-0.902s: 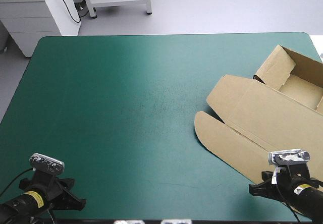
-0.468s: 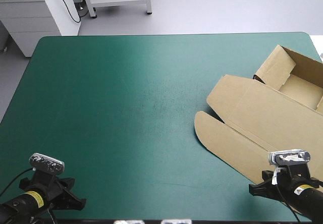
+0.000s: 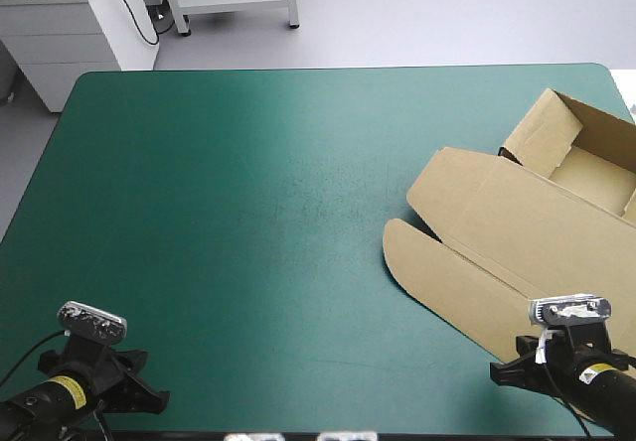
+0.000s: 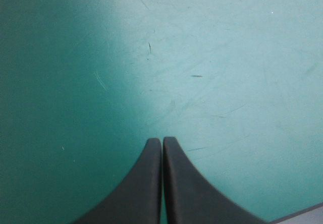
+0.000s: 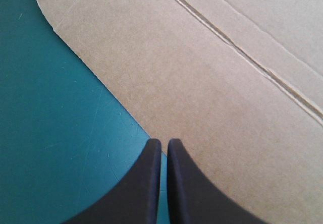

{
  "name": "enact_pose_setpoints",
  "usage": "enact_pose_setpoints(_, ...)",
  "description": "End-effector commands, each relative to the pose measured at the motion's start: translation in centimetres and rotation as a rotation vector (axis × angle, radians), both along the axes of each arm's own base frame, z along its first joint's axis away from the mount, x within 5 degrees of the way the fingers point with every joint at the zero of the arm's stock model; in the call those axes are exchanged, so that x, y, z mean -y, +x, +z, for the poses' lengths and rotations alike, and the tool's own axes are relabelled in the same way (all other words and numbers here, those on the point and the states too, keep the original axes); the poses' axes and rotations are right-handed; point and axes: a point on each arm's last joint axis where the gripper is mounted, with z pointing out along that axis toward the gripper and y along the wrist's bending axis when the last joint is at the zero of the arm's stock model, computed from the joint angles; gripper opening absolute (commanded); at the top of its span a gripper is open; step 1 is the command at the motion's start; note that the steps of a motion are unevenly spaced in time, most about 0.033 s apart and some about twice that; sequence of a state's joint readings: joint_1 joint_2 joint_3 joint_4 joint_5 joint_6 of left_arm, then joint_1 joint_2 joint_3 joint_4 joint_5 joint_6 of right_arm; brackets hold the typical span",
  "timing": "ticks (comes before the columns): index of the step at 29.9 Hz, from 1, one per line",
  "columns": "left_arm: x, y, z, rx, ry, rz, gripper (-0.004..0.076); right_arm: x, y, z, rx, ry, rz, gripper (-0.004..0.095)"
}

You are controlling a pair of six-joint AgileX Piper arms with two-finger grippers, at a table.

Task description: Fold the box

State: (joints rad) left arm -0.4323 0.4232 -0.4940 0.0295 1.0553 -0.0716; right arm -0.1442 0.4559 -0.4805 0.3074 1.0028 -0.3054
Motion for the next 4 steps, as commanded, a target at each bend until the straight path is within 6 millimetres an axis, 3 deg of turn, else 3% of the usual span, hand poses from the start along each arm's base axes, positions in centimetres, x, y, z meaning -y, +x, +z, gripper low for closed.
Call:
enact_pose_setpoints(1,0.21,0.41,0.88,0.054,-0.025,-0.002,-0.0008,-0.03,0.42,0.95,0.064,0.006,-0.003,0.0023)
enact_pose_setpoints(4,0.21,0.41,0.88,0.054,-0.025,-0.002,-0.0008,-0.03,0.42,0.95,0.064,0.006,-0.003,0.0023)
